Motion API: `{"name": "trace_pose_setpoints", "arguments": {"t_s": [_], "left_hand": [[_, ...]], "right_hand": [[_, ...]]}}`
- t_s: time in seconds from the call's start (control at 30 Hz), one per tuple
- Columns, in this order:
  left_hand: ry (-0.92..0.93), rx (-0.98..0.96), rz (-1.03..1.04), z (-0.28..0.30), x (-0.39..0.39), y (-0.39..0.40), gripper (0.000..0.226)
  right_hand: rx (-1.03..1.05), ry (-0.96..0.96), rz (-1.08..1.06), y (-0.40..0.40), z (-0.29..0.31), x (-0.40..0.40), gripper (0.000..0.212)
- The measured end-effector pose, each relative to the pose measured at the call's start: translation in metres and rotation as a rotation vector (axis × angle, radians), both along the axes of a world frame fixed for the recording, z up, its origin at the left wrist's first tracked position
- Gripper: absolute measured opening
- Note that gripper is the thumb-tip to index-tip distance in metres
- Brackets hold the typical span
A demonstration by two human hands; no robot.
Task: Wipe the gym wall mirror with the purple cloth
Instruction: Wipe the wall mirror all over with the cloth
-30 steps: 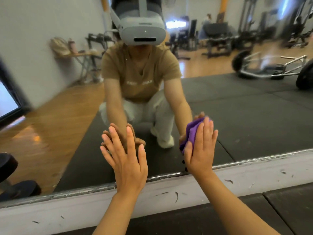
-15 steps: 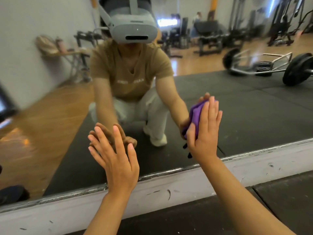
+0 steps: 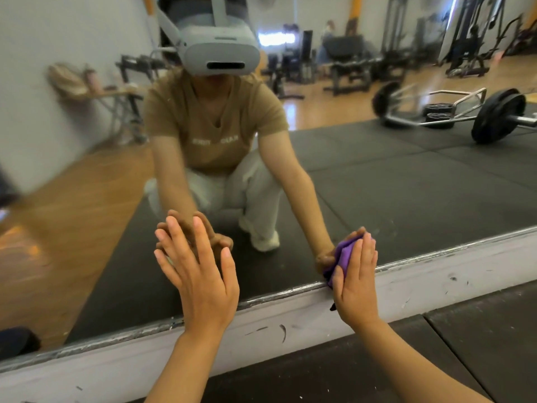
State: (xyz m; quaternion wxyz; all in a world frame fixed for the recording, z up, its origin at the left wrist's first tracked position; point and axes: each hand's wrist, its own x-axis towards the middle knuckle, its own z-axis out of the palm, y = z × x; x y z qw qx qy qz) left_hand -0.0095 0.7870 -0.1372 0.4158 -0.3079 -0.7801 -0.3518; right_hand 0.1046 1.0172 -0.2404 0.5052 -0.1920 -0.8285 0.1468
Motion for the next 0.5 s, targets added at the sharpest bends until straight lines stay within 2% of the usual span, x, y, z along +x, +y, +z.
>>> {"name": "trace_pose_setpoints", "arguments": {"t_s": [0.13, 0.27, 0.33, 0.4, 0.5], "left_hand": [[0.028, -0.038, -0.019, -0.002, 0.004, 0.007, 0.072], [0.017, -0.007, -0.012, -0.003, 0.006, 0.015, 0.074], [0.016, 0.001, -0.014, -0.004, 0.007, 0.016, 0.074], [0.015, 0.002, -0.015, -0.004, 0.007, 0.017, 0.074], [0.01, 0.002, -0.013, -0.005, 0.006, 0.018, 0.074]], "right_hand": [[0.051, 0.202, -0.042, 0.012, 0.079, -0.012, 0.063], [0.037, 0.291, -0.096, 0.021, 0.136, -0.016, 0.062], [0.024, 0.311, -0.096, 0.02, 0.127, -0.016, 0.061], [0.004, 0.284, -0.083, 0.02, 0.095, -0.012, 0.062], [-0.124, 0.142, -0.056, 0.023, 0.033, 0.007, 0.066]]}}
